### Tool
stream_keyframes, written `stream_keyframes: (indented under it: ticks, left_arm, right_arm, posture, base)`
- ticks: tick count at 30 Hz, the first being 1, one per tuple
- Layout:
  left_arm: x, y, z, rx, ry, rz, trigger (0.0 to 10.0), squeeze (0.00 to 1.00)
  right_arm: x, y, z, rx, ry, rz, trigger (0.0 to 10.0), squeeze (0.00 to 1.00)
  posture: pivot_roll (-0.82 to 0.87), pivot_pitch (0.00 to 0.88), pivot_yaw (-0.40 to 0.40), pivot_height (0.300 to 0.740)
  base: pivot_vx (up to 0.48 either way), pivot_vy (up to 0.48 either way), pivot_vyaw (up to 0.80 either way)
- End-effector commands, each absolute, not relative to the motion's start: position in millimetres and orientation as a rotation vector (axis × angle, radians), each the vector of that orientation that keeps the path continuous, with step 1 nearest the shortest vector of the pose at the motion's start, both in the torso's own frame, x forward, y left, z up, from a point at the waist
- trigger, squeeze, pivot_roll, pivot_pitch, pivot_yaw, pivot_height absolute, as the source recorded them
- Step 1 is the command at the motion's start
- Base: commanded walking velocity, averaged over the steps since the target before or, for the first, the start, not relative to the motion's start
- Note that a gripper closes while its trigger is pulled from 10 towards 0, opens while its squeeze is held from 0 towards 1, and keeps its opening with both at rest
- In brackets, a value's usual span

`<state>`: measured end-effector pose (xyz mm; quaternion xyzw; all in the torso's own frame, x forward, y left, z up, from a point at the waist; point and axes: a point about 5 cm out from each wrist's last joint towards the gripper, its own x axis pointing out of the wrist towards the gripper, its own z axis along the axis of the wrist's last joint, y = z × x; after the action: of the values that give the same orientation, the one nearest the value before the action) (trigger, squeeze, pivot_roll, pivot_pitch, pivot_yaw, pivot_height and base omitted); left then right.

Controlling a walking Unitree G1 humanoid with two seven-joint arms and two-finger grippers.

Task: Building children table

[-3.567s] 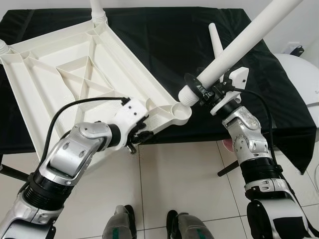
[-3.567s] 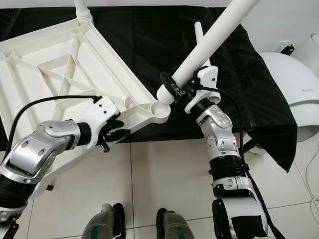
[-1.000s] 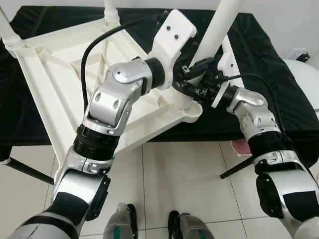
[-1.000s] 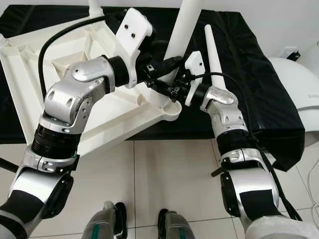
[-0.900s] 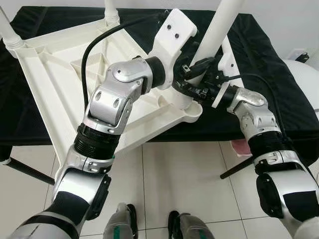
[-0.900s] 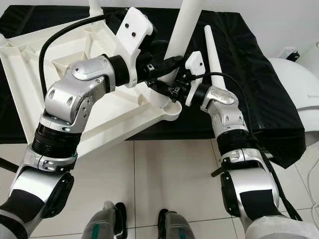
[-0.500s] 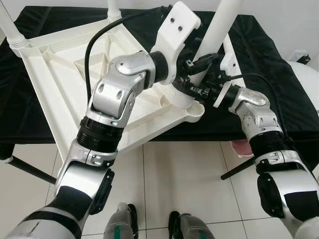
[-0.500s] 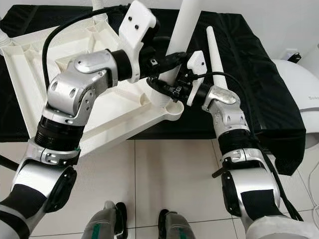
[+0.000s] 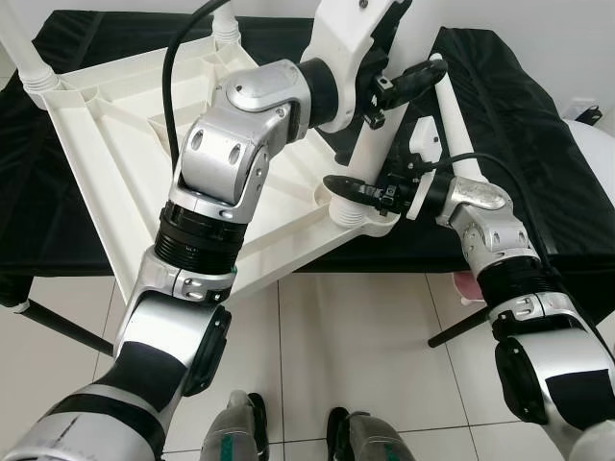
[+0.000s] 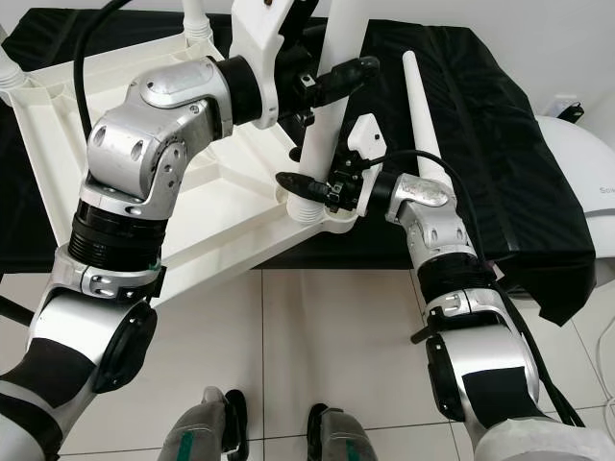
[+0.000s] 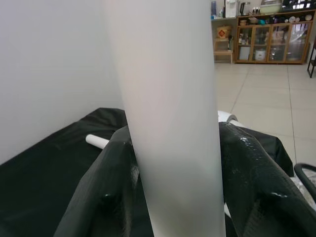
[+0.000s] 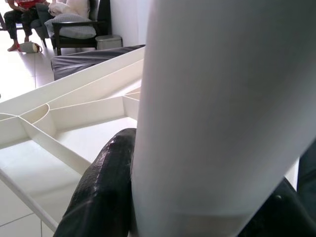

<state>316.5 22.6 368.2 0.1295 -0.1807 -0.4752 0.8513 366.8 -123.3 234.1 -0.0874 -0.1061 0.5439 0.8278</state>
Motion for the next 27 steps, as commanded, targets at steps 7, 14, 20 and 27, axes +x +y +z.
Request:
stream_keyframes:
  ticks: [7,14,20,27]
  left_arm:
    - [318,20,370,0.258,-0.373,-0.924,10.0,0.00]
    - [318,19,367,0.247,-0.366,-0.940,0.0,0.00]
    - [318,18,367,0.262,-0.367,-0.948,0.0,0.00]
    - [319,20,371,0.273,-0.371,-0.938,10.0,0.00]
  right_arm:
    - [365,-123,233,-0.195,-0.229,1.167,10.0,0.00]
    - [366,-125,236,-0.203,-0.236,1.158,10.0,0.00]
    - [368,-126,243,-0.212,-0.271,1.130,10.0,0.00]
    - [369,-128,247,-0.215,-0.288,1.108,10.0,0.00]
  posture:
    - [-0.01,0.164,-0.077,0.740]
    - [-0.01,0.176,-0.075,0.740]
    - [-0.02,0.176,-0.074,0.740]
    - [-0.01,0.175,-0.073,0.740]
  base:
    - [0.000,0.000,0.00]
    - [0.000,0.000,0.00]
    - [0.000,0.000,0.00]
    - [0.000,0.000,0.00]
